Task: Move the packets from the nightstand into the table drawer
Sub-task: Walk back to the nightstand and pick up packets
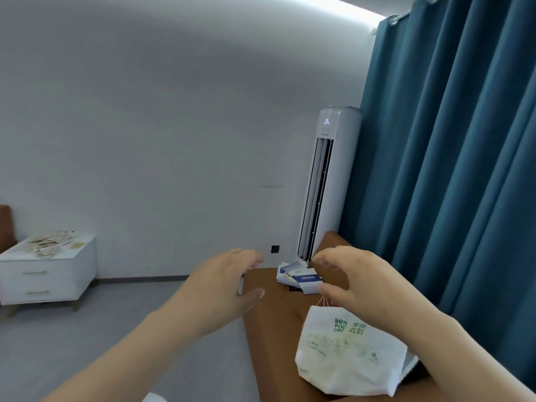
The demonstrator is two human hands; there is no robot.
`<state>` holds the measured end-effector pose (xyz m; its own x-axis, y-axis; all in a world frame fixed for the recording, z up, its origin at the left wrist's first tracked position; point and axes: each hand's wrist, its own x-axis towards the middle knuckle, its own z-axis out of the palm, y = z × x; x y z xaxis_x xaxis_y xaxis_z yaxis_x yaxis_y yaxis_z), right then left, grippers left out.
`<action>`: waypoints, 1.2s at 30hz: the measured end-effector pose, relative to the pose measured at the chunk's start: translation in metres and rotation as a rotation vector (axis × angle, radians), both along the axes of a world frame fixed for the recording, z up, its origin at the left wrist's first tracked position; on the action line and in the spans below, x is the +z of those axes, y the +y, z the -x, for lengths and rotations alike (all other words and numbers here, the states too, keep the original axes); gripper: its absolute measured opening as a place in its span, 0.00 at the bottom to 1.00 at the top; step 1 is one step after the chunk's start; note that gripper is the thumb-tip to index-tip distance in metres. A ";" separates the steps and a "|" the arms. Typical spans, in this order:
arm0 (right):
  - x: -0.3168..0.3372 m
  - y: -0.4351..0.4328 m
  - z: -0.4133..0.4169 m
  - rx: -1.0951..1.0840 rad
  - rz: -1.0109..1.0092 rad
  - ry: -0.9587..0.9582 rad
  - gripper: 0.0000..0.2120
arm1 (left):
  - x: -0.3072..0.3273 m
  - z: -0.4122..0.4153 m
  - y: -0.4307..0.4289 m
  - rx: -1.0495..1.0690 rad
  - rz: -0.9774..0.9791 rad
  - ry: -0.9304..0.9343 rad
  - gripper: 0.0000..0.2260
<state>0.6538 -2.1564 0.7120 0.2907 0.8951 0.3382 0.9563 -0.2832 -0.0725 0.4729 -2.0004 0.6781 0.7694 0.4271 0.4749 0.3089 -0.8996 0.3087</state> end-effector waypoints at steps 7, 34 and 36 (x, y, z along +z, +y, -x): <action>-0.005 0.070 -0.098 -0.001 0.008 -0.012 0.22 | -0.003 -0.091 0.067 0.025 0.034 -0.008 0.18; -0.012 0.511 -0.272 0.282 0.062 -0.011 0.21 | -0.006 -0.229 0.461 0.322 0.028 0.043 0.19; -0.015 0.548 -0.278 0.305 0.077 -0.002 0.21 | -0.012 -0.236 0.492 0.331 0.050 0.051 0.19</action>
<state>0.9314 -1.6086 0.6972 0.0045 0.9639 0.2662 0.9981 0.0121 -0.0604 0.7087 -1.5080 0.6661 0.6076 0.6795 0.4113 0.5980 -0.7321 0.3261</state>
